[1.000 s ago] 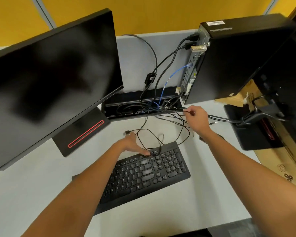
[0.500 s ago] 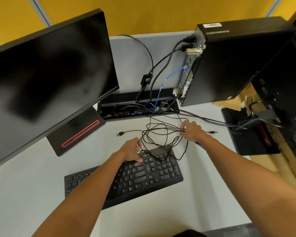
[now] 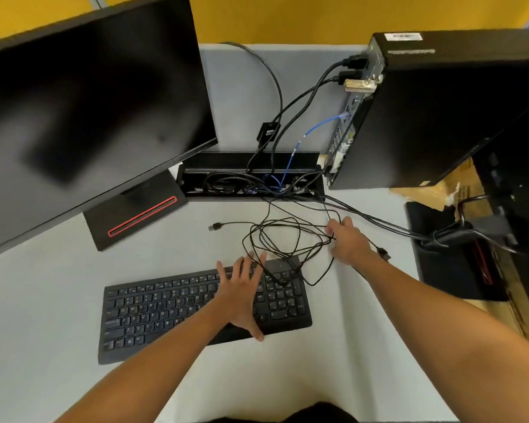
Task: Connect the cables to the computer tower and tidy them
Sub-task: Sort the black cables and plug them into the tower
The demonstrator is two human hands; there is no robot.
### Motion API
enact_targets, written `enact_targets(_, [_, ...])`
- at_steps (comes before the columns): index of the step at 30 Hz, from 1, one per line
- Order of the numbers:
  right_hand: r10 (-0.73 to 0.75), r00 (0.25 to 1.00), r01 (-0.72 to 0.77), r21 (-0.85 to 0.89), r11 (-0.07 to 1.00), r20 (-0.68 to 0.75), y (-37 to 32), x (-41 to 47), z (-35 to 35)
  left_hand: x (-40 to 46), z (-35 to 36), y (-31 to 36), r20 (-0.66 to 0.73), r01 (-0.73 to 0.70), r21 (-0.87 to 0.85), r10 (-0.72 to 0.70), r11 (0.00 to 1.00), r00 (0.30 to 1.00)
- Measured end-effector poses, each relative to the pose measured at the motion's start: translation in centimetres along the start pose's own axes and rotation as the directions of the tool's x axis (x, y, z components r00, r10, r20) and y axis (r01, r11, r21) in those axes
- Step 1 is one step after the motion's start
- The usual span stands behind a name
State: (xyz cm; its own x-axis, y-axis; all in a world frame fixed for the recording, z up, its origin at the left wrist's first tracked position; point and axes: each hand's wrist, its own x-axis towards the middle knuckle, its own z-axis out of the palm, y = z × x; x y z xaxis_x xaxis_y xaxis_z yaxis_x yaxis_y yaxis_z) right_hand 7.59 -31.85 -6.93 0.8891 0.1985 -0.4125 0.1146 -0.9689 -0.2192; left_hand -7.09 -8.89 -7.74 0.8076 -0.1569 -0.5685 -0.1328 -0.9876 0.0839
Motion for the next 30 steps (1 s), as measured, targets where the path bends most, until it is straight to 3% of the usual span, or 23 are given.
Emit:
enact_targets(4, [-0.002, 1.0, 0.002, -0.002, 1.0, 0.011, 0.0, 0.3, 0.0, 0.3, -0.6, 1.1, -0.008, -0.084, 0.077, 0.085, 0.993, 0.996])
enact_targets(8, [0.017, 1.0, -0.016, -0.03, 0.999, 0.025, 0.3, 0.1, -0.1, 0.7, -1.5, 0.9, -0.005, -0.053, 0.104, 0.054, 0.993, 0.999])
enact_targets(13, [0.149, 0.987, -0.147, -0.049, 0.988, 0.052, 1.9, -0.8, -1.0, 1.4, -2.3, 0.0, 0.011, -0.05, 0.158, 0.049, 0.986, 0.999])
enact_targets(17, [0.198, 0.97, -0.169, -0.191, 0.967, 0.141, -0.2, -0.7, -2.7, 1.7, -2.2, -0.2, 0.046, -0.111, 0.253, 0.103, 0.961, 0.994])
enact_targets(23, [0.11, 0.992, -0.121, -0.298, 0.947, -0.053, -9.0, 0.4, -5.6, 2.1, -2.5, -0.9, 0.046, -0.151, 0.299, 0.144, 0.942, 0.989])
enact_targets(30, [0.088, 0.987, -0.135, -0.394, 0.909, -0.136, -12.8, -0.3, -4.0, 2.7, -3.5, -1.4, 0.056, -0.182, 0.354, 0.173, 0.918, 0.983])
